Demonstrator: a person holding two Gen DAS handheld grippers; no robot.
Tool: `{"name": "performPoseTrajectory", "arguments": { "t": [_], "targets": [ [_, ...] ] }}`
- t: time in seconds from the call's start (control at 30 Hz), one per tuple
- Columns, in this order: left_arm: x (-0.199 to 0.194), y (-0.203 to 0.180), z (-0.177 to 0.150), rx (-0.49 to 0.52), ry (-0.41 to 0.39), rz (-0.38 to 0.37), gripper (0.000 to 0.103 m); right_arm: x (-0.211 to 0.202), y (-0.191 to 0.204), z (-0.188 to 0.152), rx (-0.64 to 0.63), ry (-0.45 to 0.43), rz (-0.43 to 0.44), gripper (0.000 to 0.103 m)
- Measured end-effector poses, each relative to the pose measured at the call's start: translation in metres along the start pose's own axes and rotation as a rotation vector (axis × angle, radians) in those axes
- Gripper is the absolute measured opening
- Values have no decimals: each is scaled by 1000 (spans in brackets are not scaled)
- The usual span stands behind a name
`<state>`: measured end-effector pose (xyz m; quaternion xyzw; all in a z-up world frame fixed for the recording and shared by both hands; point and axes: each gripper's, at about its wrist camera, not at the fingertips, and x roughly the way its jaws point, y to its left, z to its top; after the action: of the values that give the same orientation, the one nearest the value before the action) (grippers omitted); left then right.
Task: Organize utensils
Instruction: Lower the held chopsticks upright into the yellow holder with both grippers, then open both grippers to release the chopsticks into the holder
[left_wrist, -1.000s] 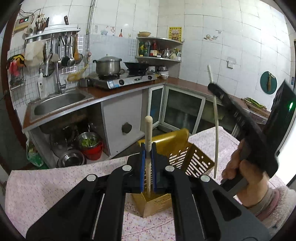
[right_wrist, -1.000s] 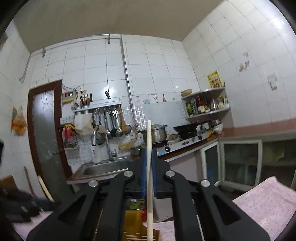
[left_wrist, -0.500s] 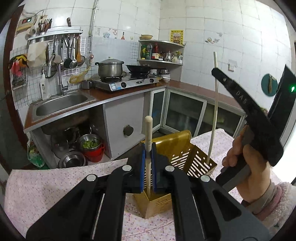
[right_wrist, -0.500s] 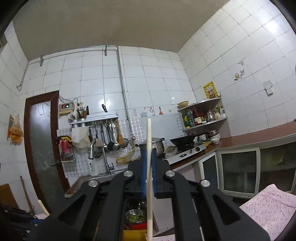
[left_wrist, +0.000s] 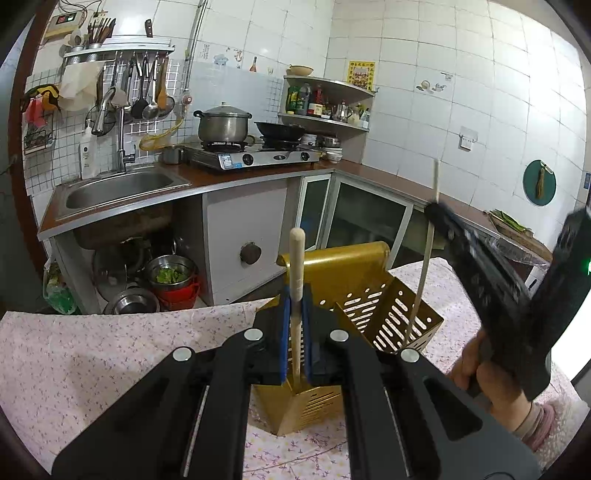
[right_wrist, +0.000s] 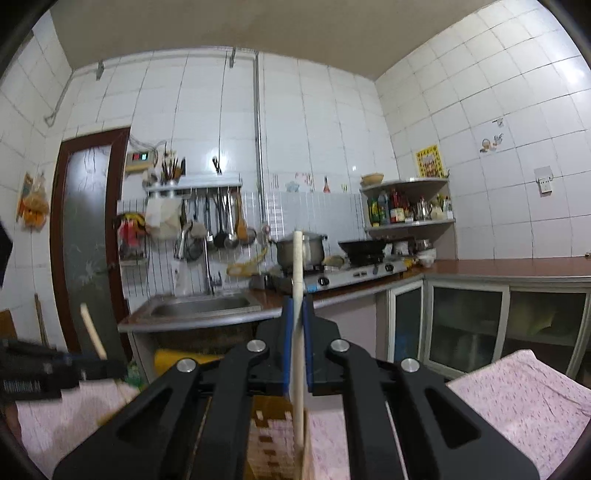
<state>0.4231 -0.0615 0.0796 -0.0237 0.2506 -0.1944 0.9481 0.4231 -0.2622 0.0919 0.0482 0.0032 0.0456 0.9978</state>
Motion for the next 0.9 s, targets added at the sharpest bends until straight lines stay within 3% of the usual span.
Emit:
{"name": "performPoseTrajectory", "arguments": {
  "t": [0.13,0.17,0.2,0.23,0.27,0.3,0.4,0.6,0.7,0.9],
  "targets": [
    [-6,2,-2,-20,13,-1,5,-8,-4,-8,-9,88,0,7],
    [-9,1,-2,-21,16,4,10,-11,-6,-8,-5,127,-2,8],
    [-13,1,-3,-27,18,13,20,-14,-8,-8,4,157,0,19],
    [-16,1,-3,-33,18,17,28,-17,-11,-8,11,182,-1,47],
    [-24,2,-4,-38,15,21,42,-23,-12,-8,17,205,-9,59],
    [-31,1,-5,-38,9,25,54,-32,-13,-7,15,219,-15,64],
    [-57,1,-15,-43,0,44,69,-54,-9,-7,-21,265,-41,64],
    [-93,6,-54,-63,87,80,87,-116,6,-22,-86,431,-113,64],
    [-106,7,-80,-70,140,98,94,-152,12,-37,-72,500,-130,67],
    [-118,6,-128,-98,245,93,96,-185,22,-73,-22,624,-140,67]
  ]
}}
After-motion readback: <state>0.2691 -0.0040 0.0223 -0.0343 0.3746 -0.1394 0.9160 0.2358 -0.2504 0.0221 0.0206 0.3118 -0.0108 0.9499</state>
